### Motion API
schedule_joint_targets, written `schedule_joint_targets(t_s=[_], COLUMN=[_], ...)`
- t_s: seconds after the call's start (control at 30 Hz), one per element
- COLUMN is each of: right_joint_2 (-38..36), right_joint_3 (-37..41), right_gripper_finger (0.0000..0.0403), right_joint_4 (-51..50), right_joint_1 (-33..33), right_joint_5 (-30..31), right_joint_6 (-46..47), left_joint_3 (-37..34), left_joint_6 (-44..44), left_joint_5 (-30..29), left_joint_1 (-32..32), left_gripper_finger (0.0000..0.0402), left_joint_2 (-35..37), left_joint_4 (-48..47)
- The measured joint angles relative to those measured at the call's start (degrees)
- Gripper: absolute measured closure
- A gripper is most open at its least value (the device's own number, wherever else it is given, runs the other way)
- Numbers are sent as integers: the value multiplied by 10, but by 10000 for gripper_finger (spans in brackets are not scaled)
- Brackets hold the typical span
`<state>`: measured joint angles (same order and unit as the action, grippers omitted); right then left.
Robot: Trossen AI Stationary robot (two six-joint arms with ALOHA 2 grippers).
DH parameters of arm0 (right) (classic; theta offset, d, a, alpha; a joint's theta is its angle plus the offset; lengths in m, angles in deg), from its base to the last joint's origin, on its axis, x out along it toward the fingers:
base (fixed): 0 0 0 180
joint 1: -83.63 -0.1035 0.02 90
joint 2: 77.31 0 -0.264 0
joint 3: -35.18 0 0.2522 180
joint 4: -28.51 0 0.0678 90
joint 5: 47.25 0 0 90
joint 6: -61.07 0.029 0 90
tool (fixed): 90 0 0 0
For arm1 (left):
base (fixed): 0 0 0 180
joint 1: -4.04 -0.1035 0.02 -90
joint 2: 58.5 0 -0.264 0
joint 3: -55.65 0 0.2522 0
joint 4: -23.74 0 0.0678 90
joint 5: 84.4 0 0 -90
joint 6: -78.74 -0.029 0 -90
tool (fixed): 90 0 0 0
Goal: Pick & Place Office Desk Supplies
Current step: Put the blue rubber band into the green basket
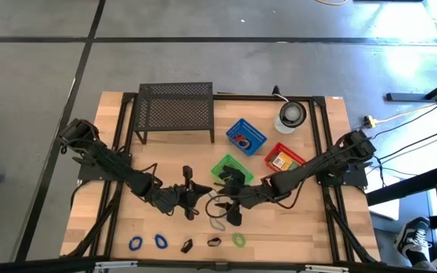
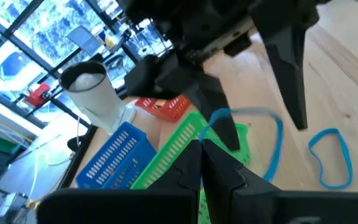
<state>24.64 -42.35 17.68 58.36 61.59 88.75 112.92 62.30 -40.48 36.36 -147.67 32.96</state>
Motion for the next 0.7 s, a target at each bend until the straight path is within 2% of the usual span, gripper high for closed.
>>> schedule_joint_targets(t_s=[0.27,0.47,0.7], right_joint_2=[3,2,2], right_joint_3=[0,0,0], right_gripper_finger=[189,190,225], right_joint_4=[70,84,86], right_joint_1=[3,3,3], right_joint_5=[-18,-19,-19], right_joint_6=[-59,-62,-62], left_joint_3=[0,0,0], left_joint_6=[-5,-28,-28], left_joint_5=[7,7,7], left_joint_1=[-1,-1,-1], left_gripper_finger=[398,398,398], left_joint_2=[0,0,0], left_joint_4=[6,26,27])
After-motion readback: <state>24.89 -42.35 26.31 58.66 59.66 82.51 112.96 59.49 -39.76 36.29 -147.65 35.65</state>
